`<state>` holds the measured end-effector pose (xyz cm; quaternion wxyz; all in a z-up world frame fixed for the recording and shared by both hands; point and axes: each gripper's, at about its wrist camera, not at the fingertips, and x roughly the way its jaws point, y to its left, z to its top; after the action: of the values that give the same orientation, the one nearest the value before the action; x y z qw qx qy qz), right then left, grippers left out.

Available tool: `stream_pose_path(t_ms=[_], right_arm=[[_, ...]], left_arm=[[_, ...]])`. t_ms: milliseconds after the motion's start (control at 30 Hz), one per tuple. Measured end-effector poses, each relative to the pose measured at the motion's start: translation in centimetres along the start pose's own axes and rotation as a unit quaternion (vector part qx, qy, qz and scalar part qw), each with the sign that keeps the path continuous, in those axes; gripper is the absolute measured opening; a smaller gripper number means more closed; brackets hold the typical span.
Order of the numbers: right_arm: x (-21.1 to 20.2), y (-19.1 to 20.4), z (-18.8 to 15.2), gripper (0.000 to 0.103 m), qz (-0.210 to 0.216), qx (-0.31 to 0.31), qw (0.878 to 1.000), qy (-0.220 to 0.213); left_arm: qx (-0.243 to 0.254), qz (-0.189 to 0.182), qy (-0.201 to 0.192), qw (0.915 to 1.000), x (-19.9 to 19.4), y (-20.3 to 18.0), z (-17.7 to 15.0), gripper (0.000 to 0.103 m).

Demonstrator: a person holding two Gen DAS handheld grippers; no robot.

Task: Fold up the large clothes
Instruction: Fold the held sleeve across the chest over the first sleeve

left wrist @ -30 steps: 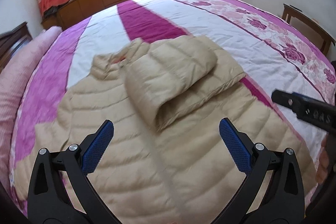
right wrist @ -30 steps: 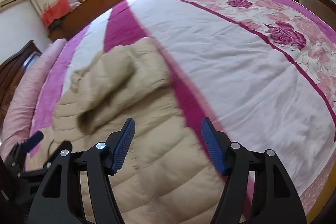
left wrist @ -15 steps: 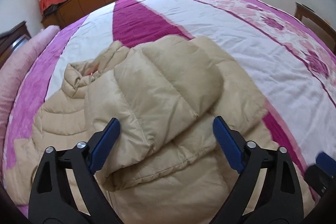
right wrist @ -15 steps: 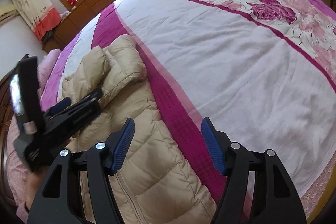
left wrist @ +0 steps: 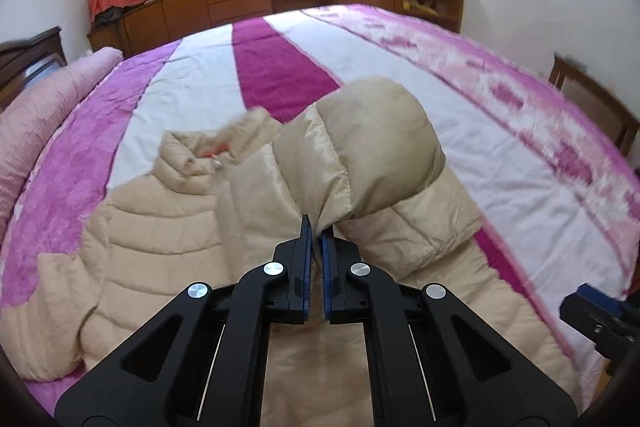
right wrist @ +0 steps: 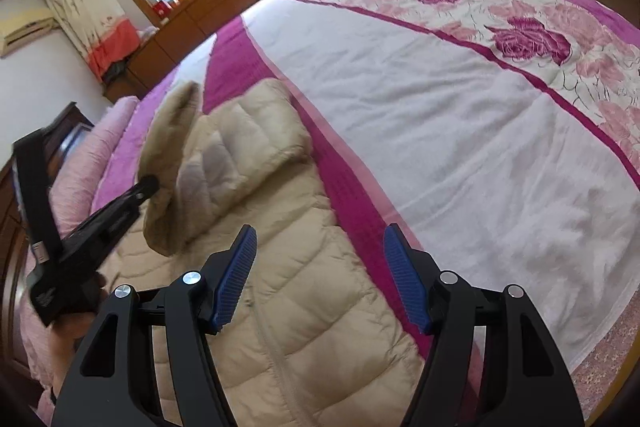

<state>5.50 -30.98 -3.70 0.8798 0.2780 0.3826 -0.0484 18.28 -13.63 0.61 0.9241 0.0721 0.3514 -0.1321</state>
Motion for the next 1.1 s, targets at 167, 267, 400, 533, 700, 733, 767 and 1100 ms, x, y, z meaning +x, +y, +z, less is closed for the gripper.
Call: stream_pose_path(t_ms=[167,267,400,533,700,733,767,1100], right_arm=[[-2.5,1.9,0.5,0.065,0.03,-0.004,0.999,-0.014],[-3.9,3.3,0.8,0.065,0.042,-0.017,0.999,-0.024],[-4.0,4.9,0.6,0.065,0.042,-0.042,0.998,-0.028],[-2.3,5.4,0.4,0.065,0.038,-0.04,0.998,0.001],[-0.5,6.3,1.1,0.065,0.058,-0.035,0.997,0.043],[0.1,6.5,1.5,0.065,0.067,-0.037,0.996,0.046],[0.7,6.6,1.8,0.065,0.071,-0.037,0.996,0.047],[9.8,5.6,3.9,0.065,0.038,-0.005,0.995,0.09]], left_arm=[[-0.051,-0.001,-0.015,0.9986,-2.8,5.4,0.8,0.004],[-0.081,0.012,-0.009,0.9966,-3.0,8.8,-0.1,0.004],[-0.127,0.014,0.016,0.9917,-1.4,12.6,-2.3,0.004],[-0.158,0.014,0.042,0.9865,0.6,14.8,-5.0,0.004],[-0.182,0.004,0.071,0.9807,1.8,16.5,-8.0,0.01],[-0.184,0.001,0.075,0.9801,1.9,16.7,-8.4,0.012],[-0.185,-0.005,0.08,0.9794,1.8,17.1,-8.8,0.013],[-0.181,0.01,0.075,0.9805,-1.1,19.9,-11.0,0.056]])
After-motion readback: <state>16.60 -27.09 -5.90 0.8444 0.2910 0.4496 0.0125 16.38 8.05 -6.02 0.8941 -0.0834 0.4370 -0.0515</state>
